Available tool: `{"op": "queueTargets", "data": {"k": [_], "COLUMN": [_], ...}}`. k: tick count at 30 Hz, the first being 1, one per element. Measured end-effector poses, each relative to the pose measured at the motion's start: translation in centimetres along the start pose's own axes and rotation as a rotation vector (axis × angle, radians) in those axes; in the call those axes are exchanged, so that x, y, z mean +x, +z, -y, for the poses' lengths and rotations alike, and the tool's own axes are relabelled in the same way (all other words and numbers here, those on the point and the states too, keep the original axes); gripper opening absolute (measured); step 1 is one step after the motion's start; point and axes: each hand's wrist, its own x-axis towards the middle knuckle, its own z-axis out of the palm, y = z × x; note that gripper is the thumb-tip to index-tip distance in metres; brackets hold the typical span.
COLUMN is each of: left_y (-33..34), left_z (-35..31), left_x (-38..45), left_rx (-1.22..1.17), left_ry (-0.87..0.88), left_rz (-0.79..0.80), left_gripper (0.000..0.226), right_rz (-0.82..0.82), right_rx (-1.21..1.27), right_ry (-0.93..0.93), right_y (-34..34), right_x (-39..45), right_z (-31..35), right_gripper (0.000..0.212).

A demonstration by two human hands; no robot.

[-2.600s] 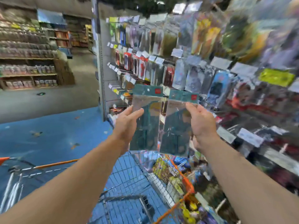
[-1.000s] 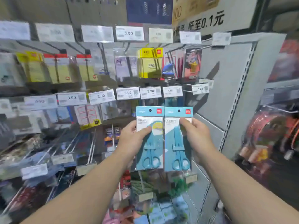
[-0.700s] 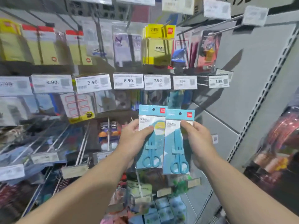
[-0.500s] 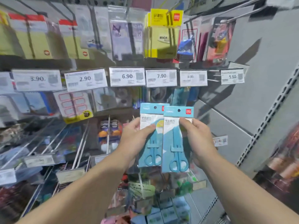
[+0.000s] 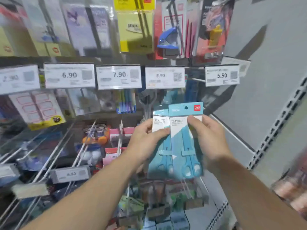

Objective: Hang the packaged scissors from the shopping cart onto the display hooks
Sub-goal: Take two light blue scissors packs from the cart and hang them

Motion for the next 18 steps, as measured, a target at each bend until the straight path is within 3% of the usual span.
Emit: {"op": "queueTargets", "data": {"k": [4,7,10,18], "left_y": [5.2,8.6,10.8,12.3], "left_z": [-0.6,-1.3,-1.9,-3.8], "left_x": [1.8,3.3,4.9,6.6], "left_rx": [0.034,0.101,0.087,-0.18], "left_ry": [0.027,0.044,0.089,0.115], "left_rz": [0.007,-0.045,-0.061,-0.011], "left_gripper": [0.013,0.026,0.01,0.029], "right_rz": [0.018,-0.007,-0.013,0.044], "right_rx": [0.061,0.09,0.084,-0.003], "right_ry": [-0.036,-0.088,-0.144,-0.229], "right_y": [-4.3,-6.6,-8.3,-9.5], "right_x": [2.3,4.1,5.4,6.6], "right_z": [0.5,0.8,1.6,4.0], "right_gripper": [0.015,0.014,0.014,0.013]}}
